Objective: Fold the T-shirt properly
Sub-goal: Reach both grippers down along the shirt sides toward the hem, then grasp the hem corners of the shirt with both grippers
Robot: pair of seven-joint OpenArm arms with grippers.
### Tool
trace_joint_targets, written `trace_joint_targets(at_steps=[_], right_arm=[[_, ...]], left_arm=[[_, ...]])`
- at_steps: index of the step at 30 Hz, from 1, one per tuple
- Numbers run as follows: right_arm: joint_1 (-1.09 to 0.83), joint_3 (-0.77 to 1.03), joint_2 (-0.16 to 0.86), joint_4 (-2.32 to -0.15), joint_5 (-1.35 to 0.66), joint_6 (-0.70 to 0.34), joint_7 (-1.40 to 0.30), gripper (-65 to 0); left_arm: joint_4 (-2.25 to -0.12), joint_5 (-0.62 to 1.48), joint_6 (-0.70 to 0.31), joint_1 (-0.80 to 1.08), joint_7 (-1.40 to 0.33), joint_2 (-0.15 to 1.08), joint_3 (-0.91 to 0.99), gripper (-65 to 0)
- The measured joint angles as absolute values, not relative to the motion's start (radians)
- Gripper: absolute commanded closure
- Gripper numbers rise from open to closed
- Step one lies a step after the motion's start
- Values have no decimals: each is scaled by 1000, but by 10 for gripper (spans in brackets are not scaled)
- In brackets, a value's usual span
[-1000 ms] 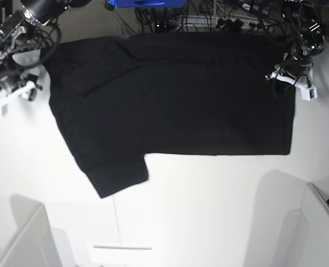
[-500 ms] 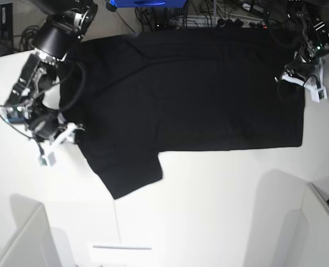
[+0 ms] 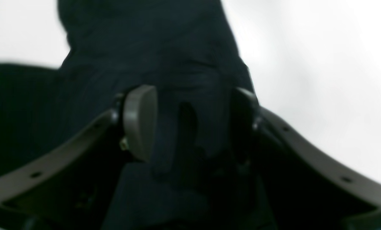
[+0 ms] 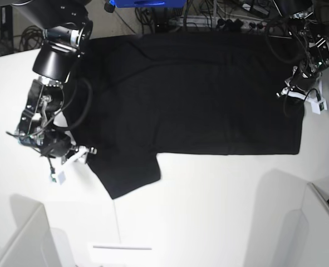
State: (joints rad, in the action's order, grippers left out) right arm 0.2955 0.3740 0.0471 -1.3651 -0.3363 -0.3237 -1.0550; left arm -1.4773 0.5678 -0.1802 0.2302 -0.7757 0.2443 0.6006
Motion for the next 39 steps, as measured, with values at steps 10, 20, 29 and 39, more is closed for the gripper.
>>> trace_joint_targets(at_steps=[10, 20, 29, 39], right_arm=[[420, 375, 57, -1246, -339, -259, -1049, -417], [422, 375, 46, -1289, -437, -280, -1044, -347], [491, 376, 109, -1021, -502, -311, -856, -449], [601, 373, 110, -720, -348, -276, -674, -452]], left_arm=[[-1619, 553, -176, 299, -799, 258, 643, 0], [-1787, 554, -361, 340, -798, 263, 639, 0], [-1789, 554, -367, 338, -800, 258, 640, -76], [-1787, 554, -371, 338, -801, 256, 717, -92]])
